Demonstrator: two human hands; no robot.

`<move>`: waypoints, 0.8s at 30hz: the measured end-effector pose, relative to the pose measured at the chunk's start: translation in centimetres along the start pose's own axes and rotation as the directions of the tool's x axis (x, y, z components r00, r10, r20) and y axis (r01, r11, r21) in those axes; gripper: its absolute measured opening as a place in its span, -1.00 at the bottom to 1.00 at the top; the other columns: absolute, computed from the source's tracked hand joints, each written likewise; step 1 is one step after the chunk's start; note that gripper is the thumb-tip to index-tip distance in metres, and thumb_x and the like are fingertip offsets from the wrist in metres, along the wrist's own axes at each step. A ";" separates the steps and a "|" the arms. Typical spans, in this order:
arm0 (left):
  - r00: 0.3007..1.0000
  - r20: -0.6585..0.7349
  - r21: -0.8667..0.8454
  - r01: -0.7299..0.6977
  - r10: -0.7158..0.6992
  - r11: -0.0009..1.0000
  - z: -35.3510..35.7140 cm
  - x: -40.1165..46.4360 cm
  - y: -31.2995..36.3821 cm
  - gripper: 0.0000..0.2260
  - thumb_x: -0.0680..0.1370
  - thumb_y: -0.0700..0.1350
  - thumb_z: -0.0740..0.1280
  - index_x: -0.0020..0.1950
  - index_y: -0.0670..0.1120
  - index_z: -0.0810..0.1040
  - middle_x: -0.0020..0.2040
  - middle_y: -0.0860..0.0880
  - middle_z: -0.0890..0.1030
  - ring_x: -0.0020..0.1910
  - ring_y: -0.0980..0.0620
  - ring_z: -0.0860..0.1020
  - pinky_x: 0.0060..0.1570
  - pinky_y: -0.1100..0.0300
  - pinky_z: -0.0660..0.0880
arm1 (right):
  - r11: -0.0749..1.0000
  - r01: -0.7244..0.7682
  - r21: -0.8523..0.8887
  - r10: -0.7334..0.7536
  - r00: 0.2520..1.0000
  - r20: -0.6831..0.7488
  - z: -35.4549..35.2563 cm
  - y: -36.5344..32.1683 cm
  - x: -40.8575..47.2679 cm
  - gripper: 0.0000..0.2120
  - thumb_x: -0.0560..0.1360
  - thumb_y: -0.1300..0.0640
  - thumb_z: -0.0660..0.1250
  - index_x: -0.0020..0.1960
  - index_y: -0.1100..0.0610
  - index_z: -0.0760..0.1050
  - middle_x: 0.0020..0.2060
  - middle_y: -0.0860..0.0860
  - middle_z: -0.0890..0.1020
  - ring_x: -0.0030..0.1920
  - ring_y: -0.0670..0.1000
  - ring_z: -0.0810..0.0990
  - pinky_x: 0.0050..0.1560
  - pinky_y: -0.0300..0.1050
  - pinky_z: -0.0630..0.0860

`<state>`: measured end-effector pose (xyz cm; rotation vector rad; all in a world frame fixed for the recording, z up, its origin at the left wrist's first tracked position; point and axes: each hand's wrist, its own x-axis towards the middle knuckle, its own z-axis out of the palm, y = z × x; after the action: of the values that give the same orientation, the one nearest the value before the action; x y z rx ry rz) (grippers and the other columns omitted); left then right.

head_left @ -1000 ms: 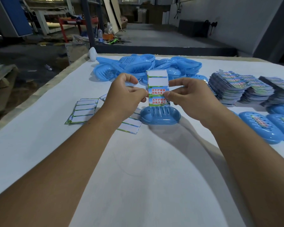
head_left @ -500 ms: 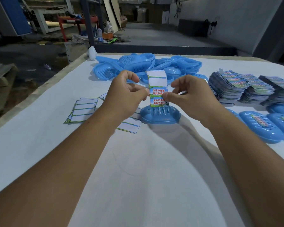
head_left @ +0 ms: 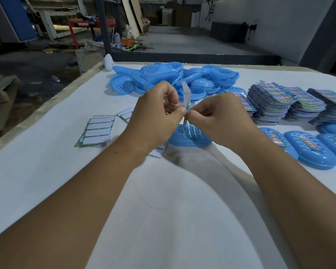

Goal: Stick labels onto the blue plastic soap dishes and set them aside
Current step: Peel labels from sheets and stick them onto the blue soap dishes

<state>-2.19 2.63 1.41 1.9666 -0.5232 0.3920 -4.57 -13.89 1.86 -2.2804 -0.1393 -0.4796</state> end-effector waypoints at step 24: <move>0.996 -0.036 0.069 -0.077 0.080 0.995 0.2 0.3 -0.4 -0.73 0.49 -0.21 0.45 -0.20 0.02 0.37 -0.24 0.01 0.68 -0.26 0.02 0.63 -0.12 0.00 0.61 | 0.992 -0.084 0.091 0.086 0.996 -0.020 -0.2 -0.1 0.3 -0.81 0.44 0.04 0.42 -0.29 0.10 0.70 -0.35 0.12 0.69 -0.35 0.18 0.60 -0.32 0.12 0.62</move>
<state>-1.74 2.57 1.22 2.0035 -0.5701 0.5021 -4.38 -13.96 2.10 -2.1818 -0.0506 -0.4468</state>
